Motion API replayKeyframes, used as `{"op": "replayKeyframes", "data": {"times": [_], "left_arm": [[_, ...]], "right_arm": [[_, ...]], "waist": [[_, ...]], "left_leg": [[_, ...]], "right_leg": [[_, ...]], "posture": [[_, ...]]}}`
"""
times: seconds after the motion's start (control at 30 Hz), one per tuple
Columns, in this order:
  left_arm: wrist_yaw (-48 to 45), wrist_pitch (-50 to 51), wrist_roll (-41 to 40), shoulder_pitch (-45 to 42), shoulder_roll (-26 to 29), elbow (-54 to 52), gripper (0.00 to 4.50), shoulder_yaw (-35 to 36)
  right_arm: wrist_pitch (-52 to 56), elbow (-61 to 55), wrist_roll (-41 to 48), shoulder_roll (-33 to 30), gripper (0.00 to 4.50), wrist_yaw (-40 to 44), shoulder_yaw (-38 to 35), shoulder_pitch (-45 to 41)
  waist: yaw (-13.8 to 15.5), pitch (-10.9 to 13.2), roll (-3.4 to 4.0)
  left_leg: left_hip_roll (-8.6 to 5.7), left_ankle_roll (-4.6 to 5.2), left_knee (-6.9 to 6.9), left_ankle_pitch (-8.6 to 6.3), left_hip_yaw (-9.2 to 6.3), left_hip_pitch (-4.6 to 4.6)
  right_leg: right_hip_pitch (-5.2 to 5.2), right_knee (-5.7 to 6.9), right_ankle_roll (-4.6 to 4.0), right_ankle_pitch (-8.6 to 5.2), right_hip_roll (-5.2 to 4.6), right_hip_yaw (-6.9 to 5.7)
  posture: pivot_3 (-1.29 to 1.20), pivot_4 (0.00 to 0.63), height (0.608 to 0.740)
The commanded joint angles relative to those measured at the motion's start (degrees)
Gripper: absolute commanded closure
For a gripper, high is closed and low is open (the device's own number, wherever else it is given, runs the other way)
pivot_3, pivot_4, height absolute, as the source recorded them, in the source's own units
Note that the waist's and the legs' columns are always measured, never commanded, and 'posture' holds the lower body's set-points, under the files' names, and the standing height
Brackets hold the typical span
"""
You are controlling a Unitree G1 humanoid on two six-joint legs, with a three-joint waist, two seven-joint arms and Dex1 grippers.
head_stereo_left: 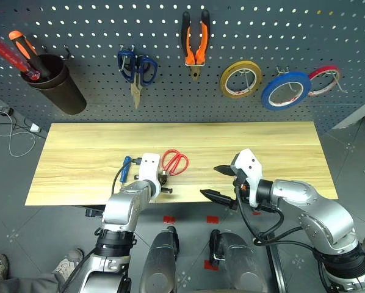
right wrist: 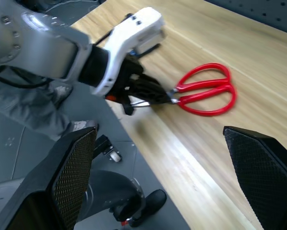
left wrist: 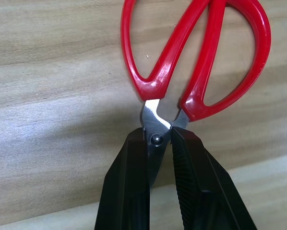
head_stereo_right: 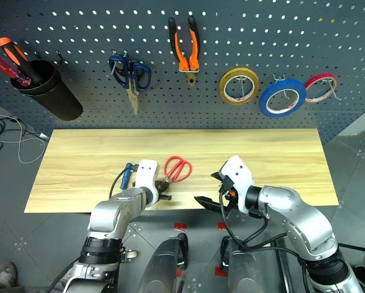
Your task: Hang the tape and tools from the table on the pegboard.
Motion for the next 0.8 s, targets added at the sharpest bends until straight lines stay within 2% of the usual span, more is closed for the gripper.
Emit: {"op": "replayKeyframes", "data": {"times": [0.03,0.13,0.27,0.43,0.6,0.7,0.8], "left_arm": [[-0.26,-6.47,3.85,4.53,3.31,-4.74,4.12,-2.42],[0.42,-15.51,5.84,7.96,4.74,-10.32,4.12,-2.35],[1.34,-26.34,6.49,12.45,3.98,-15.40,4.12,0.18],[1.64,-34.68,8.36,17.35,4.94,-20.42,4.12,1.77],[2.01,-38.43,9.25,20.78,4.50,-26.09,4.12,3.11],[2.29,-39.20,9.83,19.46,3.92,-29.10,4.12,2.66],[2.57,-38.50,9.83,17.22,3.45,-30.49,4.12,3.05]], "right_arm": [[-0.44,-3.82,0.86,-0.58,0.00,-0.74,-1.20,0.62],[-1.37,-5.13,-0.22,-1.60,0.00,-1.25,-0.99,1.12],[-3.64,-6.13,-2.26,-3.24,0.00,-1.56,-0.19,0.83],[-10.51,-6.70,-8.54,-5.78,0.00,-1.82,2.25,-0.69],[-15.59,-6.24,-14.50,-7.36,0.00,-2.12,4.55,-2.20],[-19.44,-5.47,-18.94,-8.80,0.00,-2.00,5.87,-3.22],[-19.21,-5.11,-18.84,-7.40,0.00,-2.17,4.85,-3.98]], "waist": [[-0.01,0.00,-0.01],[-0.03,0.01,-0.01],[0.24,0.00,-0.02],[0.17,0.00,-0.02],[0.08,0.00,-0.02],[0.23,0.00,-0.03],[0.25,-0.01,-0.05]], "left_leg": [[0.00,0.00,-0.02,0.00,0.00,0.00],[0.02,-0.01,-0.08,0.00,0.04,-0.02],[0.01,0.12,-0.03,-0.07,0.02,-0.11],[-0.01,0.24,-0.01,-0.14,0.05,-0.10],[0.03,0.23,-0.05,-0.14,0.06,-0.10],[0.01,0.23,0.00,-0.14,0.06,-0.11],[-0.02,0.21,0.06,-0.13,0.06,-0.11]], "right_leg": [[-0.01,0.00,0.00,0.00,0.00,-0.01],[-0.08,-0.02,-0.01,0.00,0.01,0.02],[-0.07,-0.09,-0.01,0.00,-0.03,0.00],[-0.07,-0.10,0.00,0.00,-0.04,0.01],[-0.10,-0.09,0.00,0.00,0.01,0.00],[-0.08,-0.09,0.00,0.00,0.00,0.00],[-0.06,-0.09,0.02,0.01,-0.02,0.01]], "posture": [[0.00,0.329,0.740],[0.00,0.327,0.740],[-0.01,0.326,0.740],[0.00,0.325,0.740],[0.00,0.319,0.740],[0.01,0.316,0.740],[0.00,0.314,0.740]]}}
